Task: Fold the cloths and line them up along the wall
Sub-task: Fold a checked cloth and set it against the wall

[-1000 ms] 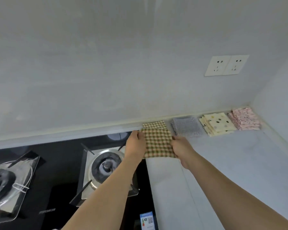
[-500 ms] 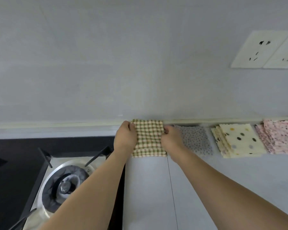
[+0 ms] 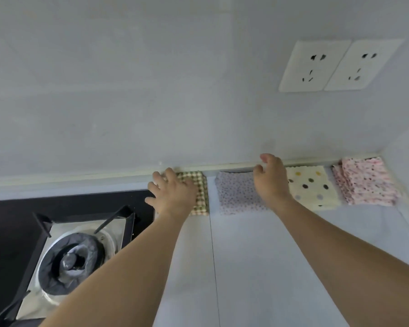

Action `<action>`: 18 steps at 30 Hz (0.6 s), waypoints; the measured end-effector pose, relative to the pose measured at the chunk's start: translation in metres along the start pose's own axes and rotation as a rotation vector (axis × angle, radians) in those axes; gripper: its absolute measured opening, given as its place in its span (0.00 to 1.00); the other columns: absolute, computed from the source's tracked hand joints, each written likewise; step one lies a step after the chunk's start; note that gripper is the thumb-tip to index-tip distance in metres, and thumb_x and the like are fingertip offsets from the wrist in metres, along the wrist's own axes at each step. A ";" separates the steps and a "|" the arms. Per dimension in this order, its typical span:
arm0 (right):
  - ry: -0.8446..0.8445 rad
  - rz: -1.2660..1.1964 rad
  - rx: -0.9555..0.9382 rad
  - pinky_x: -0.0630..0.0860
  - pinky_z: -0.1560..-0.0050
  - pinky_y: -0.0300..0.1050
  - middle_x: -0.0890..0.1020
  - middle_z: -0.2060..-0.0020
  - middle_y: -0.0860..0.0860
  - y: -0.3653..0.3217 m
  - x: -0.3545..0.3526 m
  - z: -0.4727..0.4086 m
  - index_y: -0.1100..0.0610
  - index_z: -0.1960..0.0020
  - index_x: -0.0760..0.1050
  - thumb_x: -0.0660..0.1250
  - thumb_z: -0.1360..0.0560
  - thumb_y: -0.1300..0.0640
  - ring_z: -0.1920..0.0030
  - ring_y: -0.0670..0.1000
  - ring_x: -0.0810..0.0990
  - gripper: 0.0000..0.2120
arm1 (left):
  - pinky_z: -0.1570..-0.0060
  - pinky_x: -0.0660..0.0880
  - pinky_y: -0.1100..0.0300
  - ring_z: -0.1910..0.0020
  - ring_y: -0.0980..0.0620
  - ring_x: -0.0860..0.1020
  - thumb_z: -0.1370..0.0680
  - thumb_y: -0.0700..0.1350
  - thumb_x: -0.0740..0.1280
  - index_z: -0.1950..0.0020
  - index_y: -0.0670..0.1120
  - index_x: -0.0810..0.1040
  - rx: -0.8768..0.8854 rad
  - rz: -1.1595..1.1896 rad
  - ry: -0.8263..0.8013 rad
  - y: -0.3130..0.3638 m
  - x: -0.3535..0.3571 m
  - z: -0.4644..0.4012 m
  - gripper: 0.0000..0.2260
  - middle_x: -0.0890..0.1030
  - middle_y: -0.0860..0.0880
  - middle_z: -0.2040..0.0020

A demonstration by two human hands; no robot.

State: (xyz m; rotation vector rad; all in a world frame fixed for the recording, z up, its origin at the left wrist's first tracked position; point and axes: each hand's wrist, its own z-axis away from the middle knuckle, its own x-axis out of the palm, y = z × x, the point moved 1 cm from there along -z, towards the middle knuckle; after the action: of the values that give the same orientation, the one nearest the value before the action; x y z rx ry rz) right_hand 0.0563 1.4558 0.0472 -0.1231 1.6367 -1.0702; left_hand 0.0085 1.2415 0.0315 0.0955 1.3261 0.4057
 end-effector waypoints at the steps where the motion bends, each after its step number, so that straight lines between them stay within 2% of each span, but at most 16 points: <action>1: 0.037 0.077 0.017 0.70 0.38 0.53 0.72 0.35 0.59 0.014 -0.012 -0.010 0.60 0.31 0.69 0.59 0.22 0.59 0.38 0.61 0.73 0.19 | 0.37 0.60 0.39 0.30 0.41 0.57 0.21 0.58 0.51 0.27 0.49 0.57 -0.027 -0.026 -0.036 0.006 0.004 0.003 0.24 0.54 0.45 0.26; 4: 0.141 0.232 0.056 0.67 0.36 0.57 0.72 0.34 0.61 0.057 -0.041 -0.031 0.61 0.32 0.68 0.60 0.23 0.58 0.36 0.64 0.71 0.21 | 0.32 0.51 0.30 0.26 0.37 0.50 0.22 0.64 0.47 0.24 0.52 0.53 -0.095 -0.086 -0.080 0.017 0.017 0.005 0.29 0.50 0.45 0.23; 7: 0.196 0.321 0.126 0.56 0.29 0.58 0.67 0.31 0.59 0.099 -0.061 -0.042 0.60 0.30 0.64 0.59 0.23 0.56 0.30 0.63 0.63 0.23 | 0.32 0.45 0.28 0.24 0.35 0.46 0.25 0.71 0.43 0.23 0.56 0.50 -0.186 -0.097 -0.085 0.024 0.029 0.002 0.34 0.46 0.46 0.21; 12: 0.177 0.460 0.317 0.40 0.25 0.61 0.51 0.23 0.57 0.155 -0.087 -0.058 0.57 0.24 0.53 0.52 0.21 0.47 0.23 0.59 0.46 0.28 | 0.32 0.45 0.28 0.24 0.34 0.46 0.28 0.74 0.37 0.22 0.58 0.45 -0.259 -0.105 -0.112 0.030 0.057 -0.002 0.38 0.43 0.43 0.21; 15: 0.092 0.478 0.385 0.36 0.26 0.61 0.42 0.22 0.56 0.178 -0.095 -0.068 0.57 0.21 0.44 0.46 0.20 0.40 0.23 0.58 0.39 0.33 | 0.32 0.46 0.28 0.25 0.33 0.47 0.27 0.73 0.37 0.22 0.57 0.48 -0.281 -0.112 -0.088 0.036 0.068 0.001 0.37 0.44 0.42 0.21; 18: 0.034 0.442 0.438 0.35 0.26 0.62 0.42 0.22 0.55 0.190 -0.093 -0.077 0.57 0.22 0.40 0.42 0.21 0.37 0.23 0.59 0.39 0.36 | 0.32 0.47 0.29 0.25 0.34 0.48 0.27 0.73 0.38 0.22 0.56 0.49 -0.284 -0.105 -0.075 0.039 0.075 -0.001 0.37 0.44 0.42 0.21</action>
State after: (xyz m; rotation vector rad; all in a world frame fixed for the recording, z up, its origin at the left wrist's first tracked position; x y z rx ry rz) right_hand 0.1103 1.6640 -0.0180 0.5240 1.3363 -1.0557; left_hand 0.0122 1.3035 -0.0264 -0.1936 1.1819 0.4925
